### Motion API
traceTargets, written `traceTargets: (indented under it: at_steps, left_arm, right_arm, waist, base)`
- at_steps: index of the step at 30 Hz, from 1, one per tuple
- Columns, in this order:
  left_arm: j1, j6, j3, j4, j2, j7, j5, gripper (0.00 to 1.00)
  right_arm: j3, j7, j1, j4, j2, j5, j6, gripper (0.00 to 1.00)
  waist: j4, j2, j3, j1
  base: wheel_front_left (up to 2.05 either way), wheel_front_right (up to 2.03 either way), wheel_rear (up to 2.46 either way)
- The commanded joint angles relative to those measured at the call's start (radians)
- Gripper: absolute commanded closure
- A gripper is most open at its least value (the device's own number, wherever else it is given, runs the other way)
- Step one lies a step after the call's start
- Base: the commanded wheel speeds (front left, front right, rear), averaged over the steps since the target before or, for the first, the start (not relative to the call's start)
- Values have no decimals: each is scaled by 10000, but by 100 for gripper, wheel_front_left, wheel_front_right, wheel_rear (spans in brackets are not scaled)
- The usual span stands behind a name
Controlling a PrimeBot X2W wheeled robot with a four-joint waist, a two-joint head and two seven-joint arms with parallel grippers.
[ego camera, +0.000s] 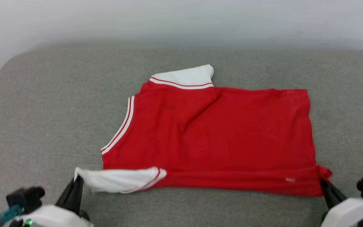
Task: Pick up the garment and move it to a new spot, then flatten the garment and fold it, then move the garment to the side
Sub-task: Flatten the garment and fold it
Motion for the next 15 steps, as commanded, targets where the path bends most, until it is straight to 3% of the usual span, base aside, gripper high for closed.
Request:
traceTargets:
  at_steps: [1,7,15]
  left_arm:
    - [-590,-99,-77,0,49,13,175,100]
    - [-2301,-532,-380,551,85,26,574,100]
    - [-3866,-1190,-769,2028,-240,-229,758,100]
  right_arm:
    - [92,39,-414,-79,10,-69,-18,100]
    - [565,136,-1841,256,-212,-419,-16,100]
    - [835,-113,-3277,1769,-452,-680,-15,100]
  waist:
    - [-6,-1,284,1]
    - [-303,-1,941,1]
    - [-506,-1,1719,1]
  base:
    - [0,0,0]
    - [0,0,0]
    - [0,0,0]
